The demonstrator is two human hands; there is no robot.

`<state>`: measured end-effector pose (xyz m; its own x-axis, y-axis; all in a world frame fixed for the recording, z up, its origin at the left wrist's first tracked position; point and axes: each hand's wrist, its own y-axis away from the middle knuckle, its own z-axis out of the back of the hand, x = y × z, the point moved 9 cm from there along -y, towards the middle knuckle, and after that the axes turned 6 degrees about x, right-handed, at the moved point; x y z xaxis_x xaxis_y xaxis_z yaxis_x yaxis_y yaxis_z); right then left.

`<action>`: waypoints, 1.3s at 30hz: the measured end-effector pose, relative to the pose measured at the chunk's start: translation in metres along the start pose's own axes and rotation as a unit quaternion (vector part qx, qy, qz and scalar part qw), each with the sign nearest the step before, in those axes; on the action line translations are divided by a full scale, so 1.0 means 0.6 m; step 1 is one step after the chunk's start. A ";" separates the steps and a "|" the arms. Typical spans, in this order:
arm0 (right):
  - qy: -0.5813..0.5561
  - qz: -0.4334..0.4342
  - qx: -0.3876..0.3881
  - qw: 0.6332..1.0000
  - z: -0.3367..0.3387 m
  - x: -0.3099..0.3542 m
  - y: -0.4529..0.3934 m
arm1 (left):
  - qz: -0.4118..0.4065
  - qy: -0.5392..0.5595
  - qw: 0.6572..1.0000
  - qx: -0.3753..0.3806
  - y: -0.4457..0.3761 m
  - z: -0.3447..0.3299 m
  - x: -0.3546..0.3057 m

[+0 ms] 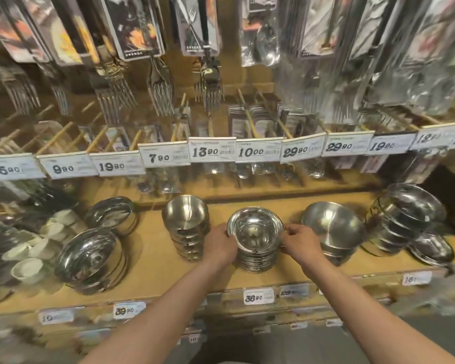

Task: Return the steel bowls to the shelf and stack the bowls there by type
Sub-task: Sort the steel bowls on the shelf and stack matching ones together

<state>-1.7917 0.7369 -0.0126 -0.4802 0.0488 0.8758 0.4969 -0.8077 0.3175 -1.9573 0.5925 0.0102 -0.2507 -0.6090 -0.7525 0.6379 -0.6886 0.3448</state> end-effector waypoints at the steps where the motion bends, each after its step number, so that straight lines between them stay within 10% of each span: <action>1: 0.014 0.006 0.000 1.000 -0.001 0.002 0.000 | 0.001 -0.003 1.000 -0.004 -0.001 -0.001 0.003; 26: 0.173 0.102 -0.096 0.975 0.001 0.088 0.075 | -0.016 0.047 0.997 0.060 0.034 0.026 0.015; 39: -0.031 0.048 0.215 0.975 -0.431 0.149 0.125 | 0.077 0.202 0.969 -0.117 0.055 0.394 0.236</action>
<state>-1.9845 0.5284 -0.0045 -0.3798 0.0313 0.9245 0.8006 -0.4895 0.3455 -2.1439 0.3904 0.0474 0.1369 -0.4613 -0.8766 0.8042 -0.4650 0.3703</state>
